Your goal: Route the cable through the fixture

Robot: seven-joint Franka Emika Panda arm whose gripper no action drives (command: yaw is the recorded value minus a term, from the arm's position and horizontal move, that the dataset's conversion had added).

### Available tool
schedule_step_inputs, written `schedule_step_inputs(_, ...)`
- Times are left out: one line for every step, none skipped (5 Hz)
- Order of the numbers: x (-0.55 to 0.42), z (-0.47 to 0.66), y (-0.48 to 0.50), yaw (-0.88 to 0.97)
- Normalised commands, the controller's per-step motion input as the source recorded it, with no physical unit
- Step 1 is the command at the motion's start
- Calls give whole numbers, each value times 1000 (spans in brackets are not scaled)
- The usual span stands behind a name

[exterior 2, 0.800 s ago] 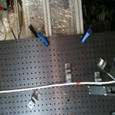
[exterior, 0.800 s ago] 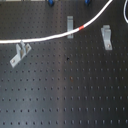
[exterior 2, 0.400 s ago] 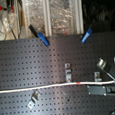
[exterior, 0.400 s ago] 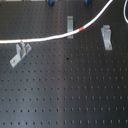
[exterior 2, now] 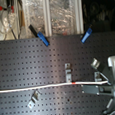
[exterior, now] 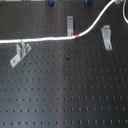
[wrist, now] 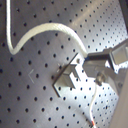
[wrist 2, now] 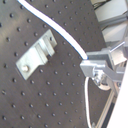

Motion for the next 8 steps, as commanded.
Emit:
schedule_step_inputs(0, 40, 1, 0)
schedule_step_inputs(-810, 549, 250, 229)
schedule_step_inputs(0, 0, 0, 123)
schedule_step_inputs(-124, 57, 77, 66)
schedule_step_inputs(-691, 477, 205, 289)
schedule_step_inputs(54, 0, -5, 0)
schedule_step_inputs(1, 83, 1, 0)
schedule_step_inputs(-355, 957, 4, 0)
